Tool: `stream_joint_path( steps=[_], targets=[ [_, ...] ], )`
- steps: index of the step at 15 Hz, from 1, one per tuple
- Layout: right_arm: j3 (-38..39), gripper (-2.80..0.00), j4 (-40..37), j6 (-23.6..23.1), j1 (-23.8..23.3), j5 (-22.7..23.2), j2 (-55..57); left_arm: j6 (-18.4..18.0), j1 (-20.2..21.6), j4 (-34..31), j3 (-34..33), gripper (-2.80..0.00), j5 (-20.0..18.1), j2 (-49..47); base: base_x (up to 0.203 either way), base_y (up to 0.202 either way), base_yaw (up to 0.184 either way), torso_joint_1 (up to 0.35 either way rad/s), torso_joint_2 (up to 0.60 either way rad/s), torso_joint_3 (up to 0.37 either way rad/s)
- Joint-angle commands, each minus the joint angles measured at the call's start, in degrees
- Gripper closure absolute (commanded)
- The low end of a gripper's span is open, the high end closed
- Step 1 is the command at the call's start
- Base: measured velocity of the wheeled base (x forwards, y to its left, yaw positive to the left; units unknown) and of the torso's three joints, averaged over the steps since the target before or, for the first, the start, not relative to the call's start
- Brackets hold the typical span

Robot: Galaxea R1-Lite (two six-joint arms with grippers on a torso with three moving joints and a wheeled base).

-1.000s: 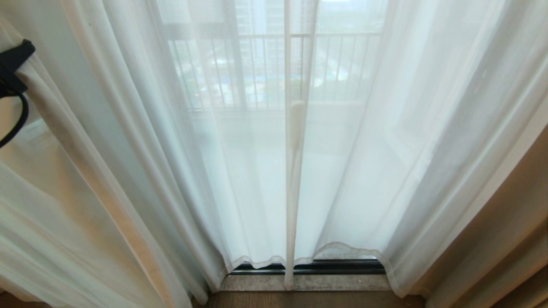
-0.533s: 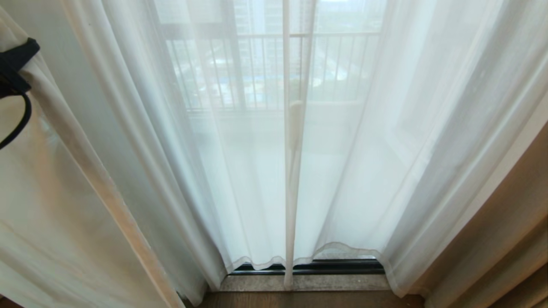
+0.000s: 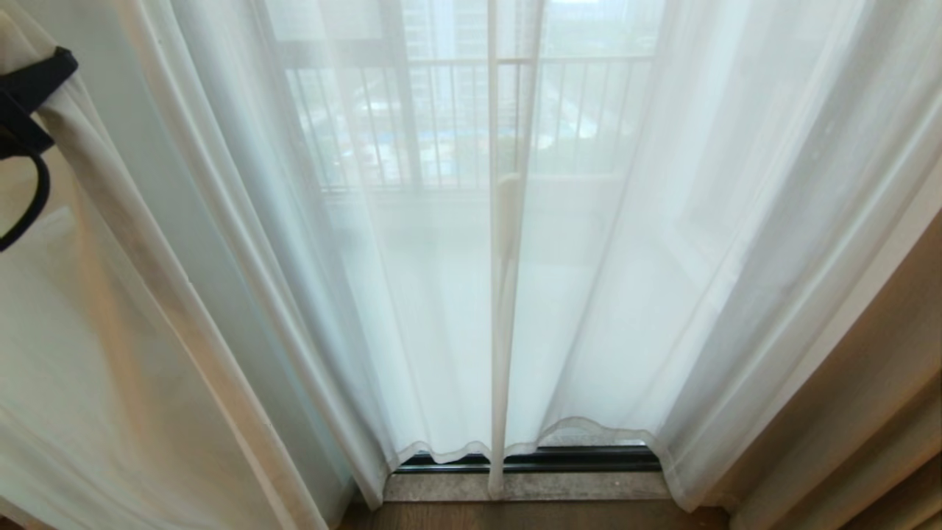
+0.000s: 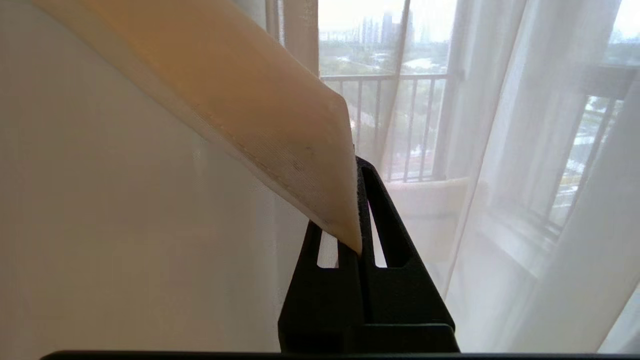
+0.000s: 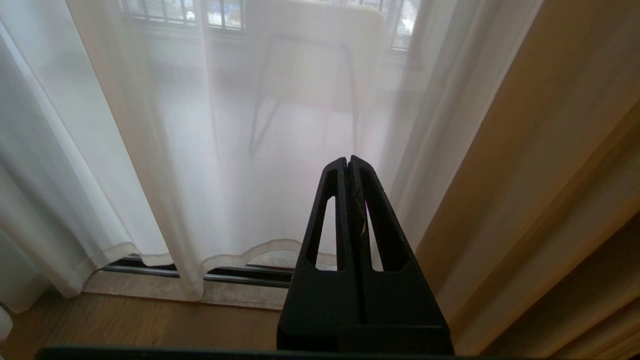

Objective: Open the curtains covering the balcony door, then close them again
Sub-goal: Close the inner curtains on both sides

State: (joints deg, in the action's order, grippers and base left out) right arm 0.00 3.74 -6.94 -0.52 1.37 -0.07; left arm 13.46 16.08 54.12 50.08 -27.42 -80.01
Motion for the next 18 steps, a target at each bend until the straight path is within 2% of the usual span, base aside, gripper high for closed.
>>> stream_joint_path(
  steps=[1, 4, 7, 9, 14, 18],
  targets=[
    [0.0, 0.00, 0.0, -0.1, 0.0, 0.0, 0.1, 0.0, -0.6, 0.7, -1.7, 0.00, -0.1, 0.4, 0.000, 0.000, 0.000, 0.000, 0.00, 0.000],
    [0.0, 0.00, 0.0, -0.1, 0.0, 0.0, 0.1, 0.0, -2.9, 0.1, -1.1, 0.00, -0.2, 0.4, 0.000, 0.000, 0.000, 0.000, 0.00, 0.000],
    [0.0, 0.00, 0.0, -0.1, 0.0, 0.0, 0.1, 0.0, -6.9, -0.7, -1.4, 0.00, -0.2, 1.4, 0.000, 0.000, 0.000, 0.000, 0.00, 0.000],
    [0.0, 0.00, 0.0, -0.1, 0.0, 0.0, 0.1, 0.0, -9.0, -4.1, -1.1, 0.00, -0.1, 3.7, 0.000, 0.000, 0.000, 0.000, 0.00, 0.000],
    [0.0, 0.00, 0.0, -0.1, 0.0, 0.0, 0.1, 0.1, -10.9, -8.3, 0.2, 0.00, 0.2, 8.4, 0.000, 0.000, 0.000, 0.000, 0.00, 0.000],
    [0.0, 0.00, 0.0, -0.1, 0.0, 0.0, 0.1, 0.1, -16.9, -12.4, 0.3, 0.00, 0.1, 10.7, 0.000, 0.000, 0.000, 0.000, 0.00, 0.000]
  ],
)
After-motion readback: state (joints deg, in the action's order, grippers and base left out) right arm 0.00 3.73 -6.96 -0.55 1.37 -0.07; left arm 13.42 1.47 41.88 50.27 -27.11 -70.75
